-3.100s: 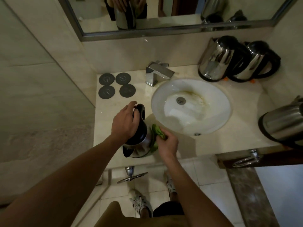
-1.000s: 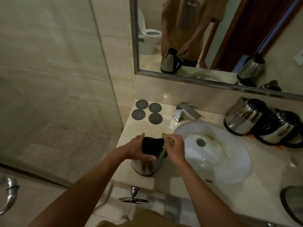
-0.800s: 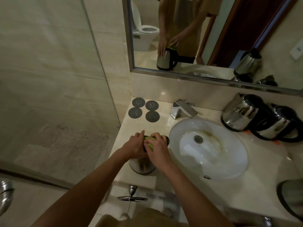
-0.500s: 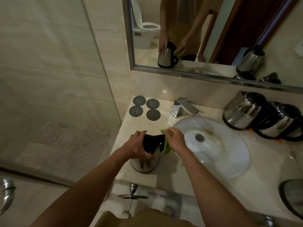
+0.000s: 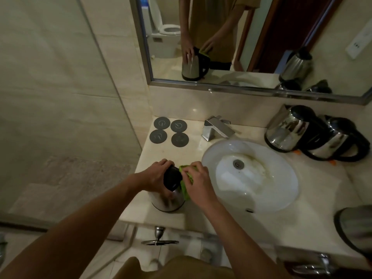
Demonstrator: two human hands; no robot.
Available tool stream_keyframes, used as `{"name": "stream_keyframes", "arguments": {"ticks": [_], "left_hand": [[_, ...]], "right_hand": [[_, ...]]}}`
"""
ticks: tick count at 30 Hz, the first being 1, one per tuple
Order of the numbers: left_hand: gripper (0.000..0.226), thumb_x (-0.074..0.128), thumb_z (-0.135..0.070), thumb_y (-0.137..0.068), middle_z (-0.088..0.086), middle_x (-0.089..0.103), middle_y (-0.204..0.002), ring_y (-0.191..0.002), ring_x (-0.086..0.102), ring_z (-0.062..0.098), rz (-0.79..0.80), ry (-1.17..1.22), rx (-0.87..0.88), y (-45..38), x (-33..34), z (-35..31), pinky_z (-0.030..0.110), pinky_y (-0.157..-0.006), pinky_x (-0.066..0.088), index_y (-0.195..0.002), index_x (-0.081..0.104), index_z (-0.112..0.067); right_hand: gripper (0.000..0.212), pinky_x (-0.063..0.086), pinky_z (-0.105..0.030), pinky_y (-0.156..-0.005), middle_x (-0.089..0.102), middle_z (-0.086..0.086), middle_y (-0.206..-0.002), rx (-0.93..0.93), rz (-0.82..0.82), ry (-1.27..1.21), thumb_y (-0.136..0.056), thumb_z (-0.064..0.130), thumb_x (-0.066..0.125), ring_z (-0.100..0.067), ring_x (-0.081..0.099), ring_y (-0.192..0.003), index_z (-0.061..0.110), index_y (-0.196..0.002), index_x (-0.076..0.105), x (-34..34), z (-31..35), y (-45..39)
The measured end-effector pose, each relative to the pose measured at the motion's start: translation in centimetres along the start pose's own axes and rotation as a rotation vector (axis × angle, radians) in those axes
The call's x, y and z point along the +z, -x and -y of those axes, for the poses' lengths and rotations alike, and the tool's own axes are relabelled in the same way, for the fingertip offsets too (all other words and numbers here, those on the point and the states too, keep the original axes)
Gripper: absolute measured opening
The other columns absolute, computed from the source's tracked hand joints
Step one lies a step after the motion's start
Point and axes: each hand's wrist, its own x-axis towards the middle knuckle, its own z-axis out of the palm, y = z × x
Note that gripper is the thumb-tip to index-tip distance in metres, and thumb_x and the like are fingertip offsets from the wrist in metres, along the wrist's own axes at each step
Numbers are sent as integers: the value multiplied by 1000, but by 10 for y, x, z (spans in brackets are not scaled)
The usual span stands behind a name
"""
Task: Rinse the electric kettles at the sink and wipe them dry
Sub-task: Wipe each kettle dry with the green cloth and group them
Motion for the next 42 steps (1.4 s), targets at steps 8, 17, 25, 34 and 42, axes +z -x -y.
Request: {"name": "stream_keyframes", "arguments": {"ticks": [8, 17, 25, 34, 42], "left_hand": [[106, 75, -74, -55, 3, 46, -121, -103, 56, 26, 32, -476, 30, -10, -7, -15, 35, -85, 49, -132, 35, -14], [74, 34, -75, -68, 1, 54, -101, -88, 55, 24, -287, -221, -29, -9, 15, -19, 35, -73, 46, -111, 56, -20], [45, 27, -53, -90, -7, 60, -91, -80, 56, 16, -478, -59, -74, -11, 25, -20, 35, -70, 47, -95, 63, -26], [44, 30, -50, -91, -6, 60, -87, -75, 55, 14, -519, -21, -70, -12, 26, -19, 33, -66, 47, -92, 65, -23], [41, 33, -48, -91, -7, 60, -86, -75, 55, 14, -546, -27, -78, -11, 27, -20, 32, -63, 45, -90, 65, -24]], "right_hand": [[30, 47, -35, -85, 48, -5, -115, 120, -53, 90, -106, 30, 41, -21, 47, -97, 14, -113, 65, 5, 8, 3], [33, 43, -35, -84, 47, -6, -102, 438, -23, -187, -106, 29, 38, -27, 55, -95, 8, -103, 63, 10, -25, -14], [33, 35, -24, -79, 60, -17, -117, 532, 169, -278, -108, 25, 34, -18, 51, -96, 7, -115, 62, 9, -63, -3], [65, 37, -27, -111, 24, -1, -142, 339, 140, -250, -96, 19, 60, -15, 33, -129, 18, -154, 29, 10, -30, 26], [55, 48, -30, -100, 41, -5, -132, 269, -1, -2, -95, 12, 63, -20, 44, -119, 17, -147, 45, 17, -31, 16]]}}
